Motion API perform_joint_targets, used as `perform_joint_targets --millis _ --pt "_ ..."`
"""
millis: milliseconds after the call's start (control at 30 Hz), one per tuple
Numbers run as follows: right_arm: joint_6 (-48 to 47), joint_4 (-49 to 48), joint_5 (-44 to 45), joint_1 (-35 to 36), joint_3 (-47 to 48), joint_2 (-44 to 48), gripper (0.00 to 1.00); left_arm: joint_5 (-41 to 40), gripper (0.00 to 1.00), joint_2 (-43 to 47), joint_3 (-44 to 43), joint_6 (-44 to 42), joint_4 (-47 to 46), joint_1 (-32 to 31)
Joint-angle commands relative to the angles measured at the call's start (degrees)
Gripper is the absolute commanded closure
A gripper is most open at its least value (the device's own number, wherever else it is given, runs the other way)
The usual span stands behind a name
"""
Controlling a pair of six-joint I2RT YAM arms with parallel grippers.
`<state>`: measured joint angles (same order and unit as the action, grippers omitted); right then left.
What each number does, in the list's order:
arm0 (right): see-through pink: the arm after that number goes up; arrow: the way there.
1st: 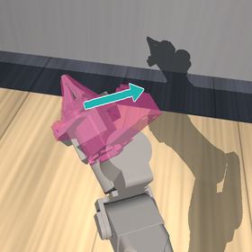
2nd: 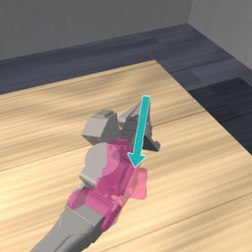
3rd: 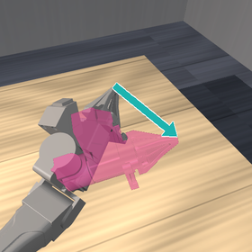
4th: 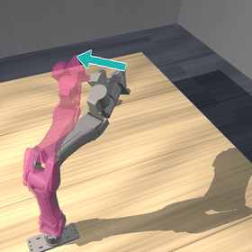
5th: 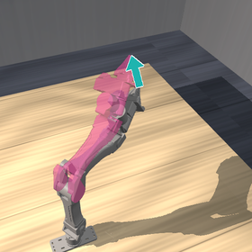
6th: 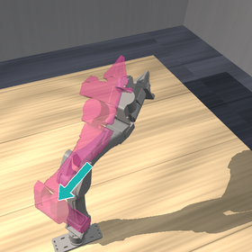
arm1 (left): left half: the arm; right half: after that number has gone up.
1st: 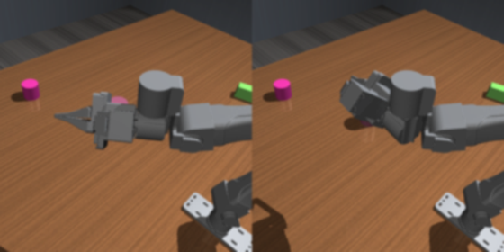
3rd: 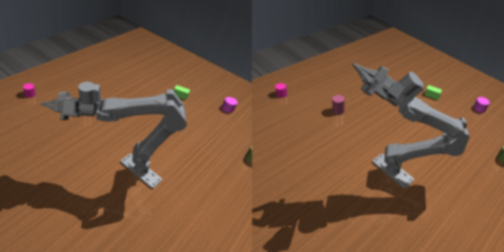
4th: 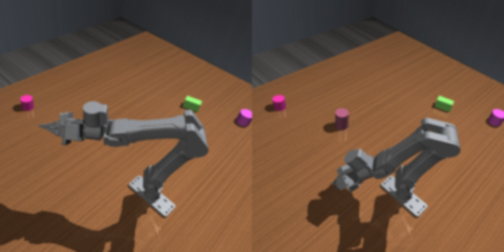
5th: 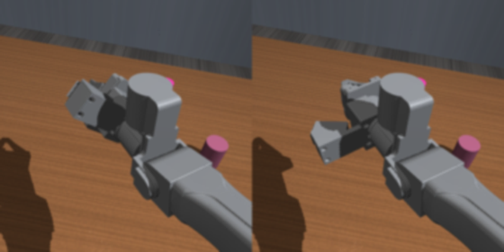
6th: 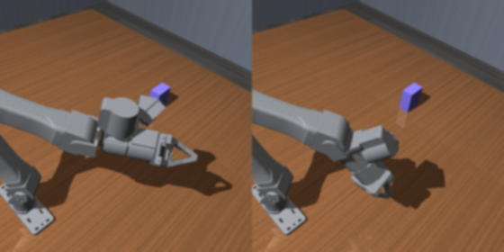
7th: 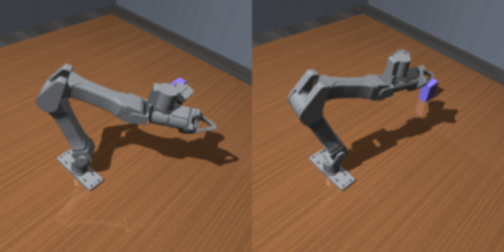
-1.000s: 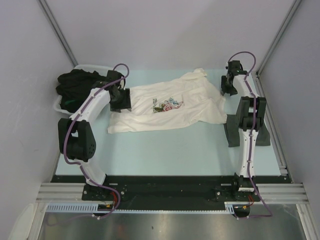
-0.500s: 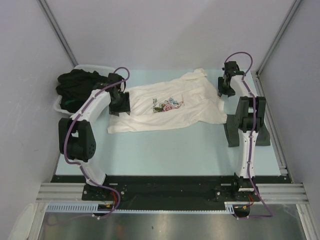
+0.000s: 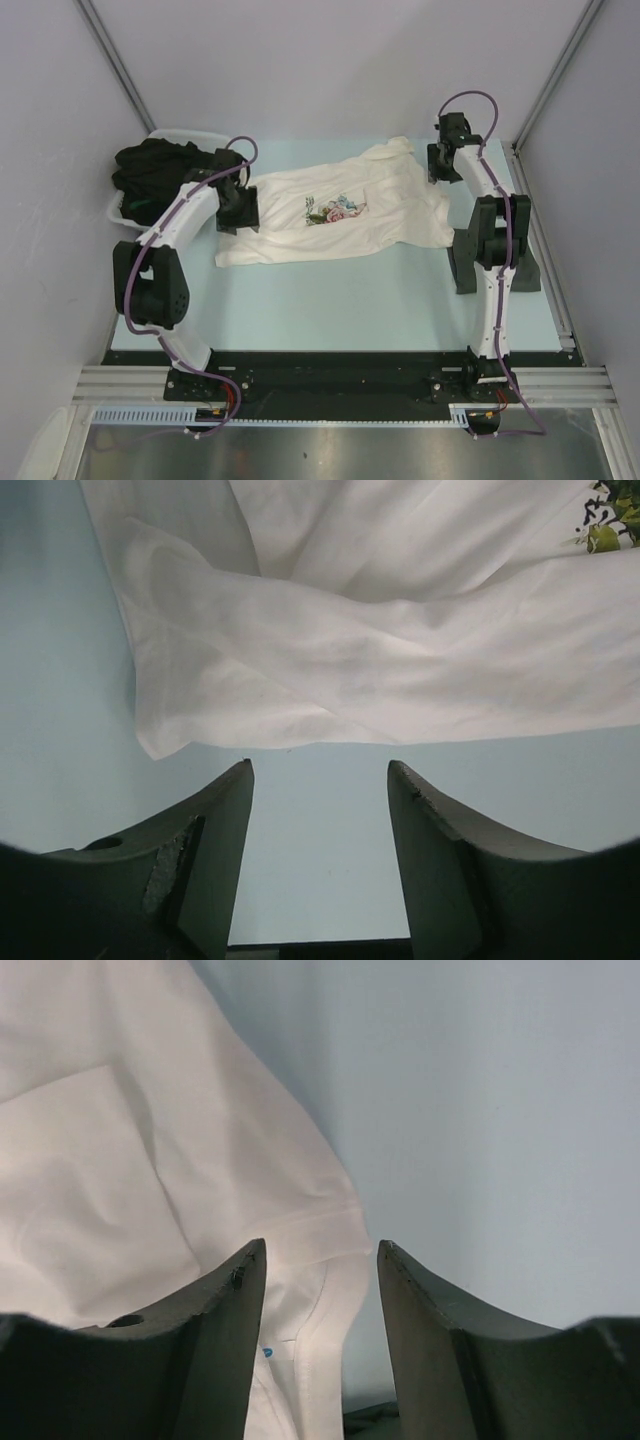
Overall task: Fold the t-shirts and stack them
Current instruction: Fold the flattened tshirt in 1/3 of the way
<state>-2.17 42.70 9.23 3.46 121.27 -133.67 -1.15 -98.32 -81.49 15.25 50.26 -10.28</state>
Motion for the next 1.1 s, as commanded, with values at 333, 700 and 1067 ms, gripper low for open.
perform_joint_targets --millis 333,700,1067 --pt "-1.5 -2.2 2.6 0.4 -5.2 1.5 0.48 -0.9 0.39 6.1 1.2 -1.3 0.5 -0.4" --pt "-1.2 -2.4 1.9 -0.1 -5.5 -2.0 0.55 -0.4 0.38 9.6 1.2 -1.1 2.5 -0.4" --pt "-0.8 -2.8 0.6 -1.9 -6.2 -3.4 0.67 -0.6 0.39 10.9 1.1 -1.4 3.3 -0.4"
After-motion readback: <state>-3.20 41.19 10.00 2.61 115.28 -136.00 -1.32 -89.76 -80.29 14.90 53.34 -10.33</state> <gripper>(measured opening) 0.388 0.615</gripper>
